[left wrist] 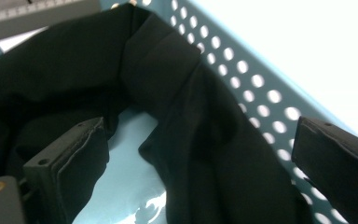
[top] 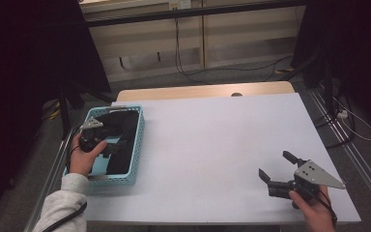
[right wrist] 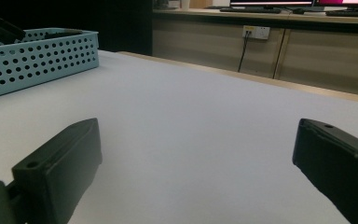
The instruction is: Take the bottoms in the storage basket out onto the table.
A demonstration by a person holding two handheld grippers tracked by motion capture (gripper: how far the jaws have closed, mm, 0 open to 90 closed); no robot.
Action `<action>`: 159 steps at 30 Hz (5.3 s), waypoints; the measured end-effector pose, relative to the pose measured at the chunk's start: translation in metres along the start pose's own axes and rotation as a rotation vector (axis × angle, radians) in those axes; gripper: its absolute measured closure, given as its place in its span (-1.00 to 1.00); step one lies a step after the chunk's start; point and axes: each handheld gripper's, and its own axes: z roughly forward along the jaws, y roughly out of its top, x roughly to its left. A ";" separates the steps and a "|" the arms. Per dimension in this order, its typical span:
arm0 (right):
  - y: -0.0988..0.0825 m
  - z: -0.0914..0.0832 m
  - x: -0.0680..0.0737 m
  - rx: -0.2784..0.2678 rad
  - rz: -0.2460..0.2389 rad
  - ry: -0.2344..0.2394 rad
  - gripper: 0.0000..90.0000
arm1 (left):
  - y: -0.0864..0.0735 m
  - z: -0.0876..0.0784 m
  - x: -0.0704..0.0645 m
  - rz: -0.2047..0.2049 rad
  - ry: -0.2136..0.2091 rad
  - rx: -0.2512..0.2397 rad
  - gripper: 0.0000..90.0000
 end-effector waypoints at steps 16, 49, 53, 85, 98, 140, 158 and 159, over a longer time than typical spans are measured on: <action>-0.001 0.000 -0.001 0.006 0.000 -0.002 -0.99 | -0.006 0.026 0.000 0.013 -0.022 0.082 -0.90; -0.003 0.003 -0.002 0.016 -0.004 0.010 -0.99 | -0.011 0.055 -0.008 0.113 -0.064 0.291 -0.78; -0.002 0.003 -0.002 0.012 -0.004 0.008 -0.99 | -0.011 0.057 -0.007 0.112 -0.060 0.294 -0.76; -0.003 0.004 -0.002 0.017 -0.011 0.019 -0.99 | -0.006 0.054 0.006 0.066 -0.047 0.282 0.04; -0.003 0.005 -0.003 0.017 -0.004 0.014 -0.98 | 0.001 0.051 0.004 0.026 -0.057 0.327 0.58; -0.007 0.014 -0.002 0.042 0.016 0.042 -0.98 | 0.012 0.060 0.072 -0.073 0.269 0.185 -0.27; -0.007 0.013 -0.002 0.042 0.026 0.045 -0.97 | -0.001 0.066 0.070 -0.206 0.176 0.194 -0.42; -0.007 0.013 -0.002 0.043 0.020 0.047 -0.97 | -0.001 0.066 0.069 -0.220 0.170 0.183 -0.30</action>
